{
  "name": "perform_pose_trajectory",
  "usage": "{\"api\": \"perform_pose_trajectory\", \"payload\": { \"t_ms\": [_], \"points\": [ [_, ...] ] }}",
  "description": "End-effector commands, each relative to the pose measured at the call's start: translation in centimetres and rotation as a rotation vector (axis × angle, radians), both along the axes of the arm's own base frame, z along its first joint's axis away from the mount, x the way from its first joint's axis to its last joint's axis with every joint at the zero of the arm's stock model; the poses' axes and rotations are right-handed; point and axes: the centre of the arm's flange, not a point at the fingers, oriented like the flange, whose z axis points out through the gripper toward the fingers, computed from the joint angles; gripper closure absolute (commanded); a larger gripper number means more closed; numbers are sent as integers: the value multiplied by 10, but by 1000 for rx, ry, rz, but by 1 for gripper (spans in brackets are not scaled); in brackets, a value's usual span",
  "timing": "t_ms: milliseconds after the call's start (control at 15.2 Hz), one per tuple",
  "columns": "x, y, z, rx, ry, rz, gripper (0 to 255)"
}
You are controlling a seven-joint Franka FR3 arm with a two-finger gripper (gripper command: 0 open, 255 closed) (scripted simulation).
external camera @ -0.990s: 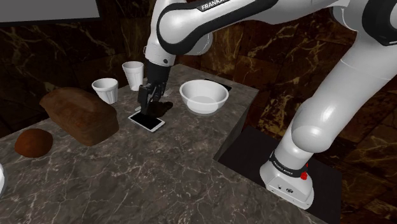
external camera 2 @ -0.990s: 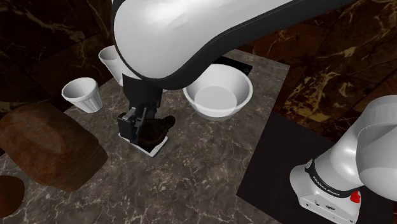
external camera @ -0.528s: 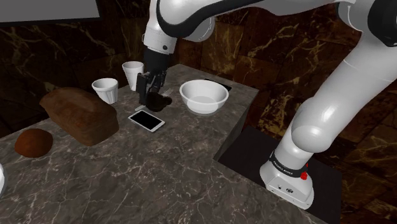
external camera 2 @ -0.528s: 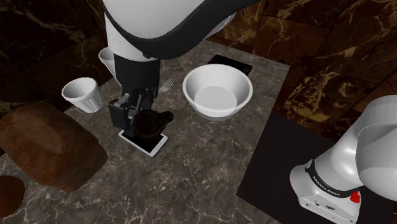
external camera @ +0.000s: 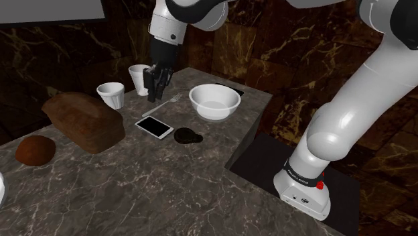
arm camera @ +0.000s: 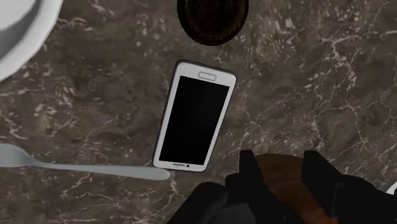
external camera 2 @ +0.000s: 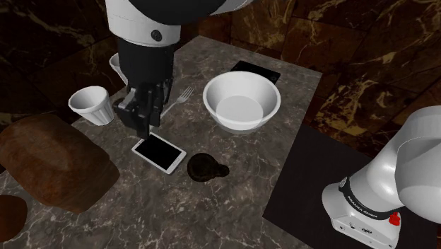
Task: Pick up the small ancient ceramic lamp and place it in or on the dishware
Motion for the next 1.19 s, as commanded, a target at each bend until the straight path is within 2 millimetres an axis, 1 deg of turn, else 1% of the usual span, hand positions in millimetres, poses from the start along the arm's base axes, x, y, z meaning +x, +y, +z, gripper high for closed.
{"api": "perform_pose_trajectory", "payload": {
  "t_ms": [0,396,792,858,1122],
  "points": [
    [-9,1,-8,-24,1,7,0],
    [-63,3,-54,-168,8,51,0],
    [-118,-4,-100,-313,14,95,0],
    [-121,-5,-103,-321,15,97,0],
    [-120,-5,-124,-321,15,97,0]
  ]
}}
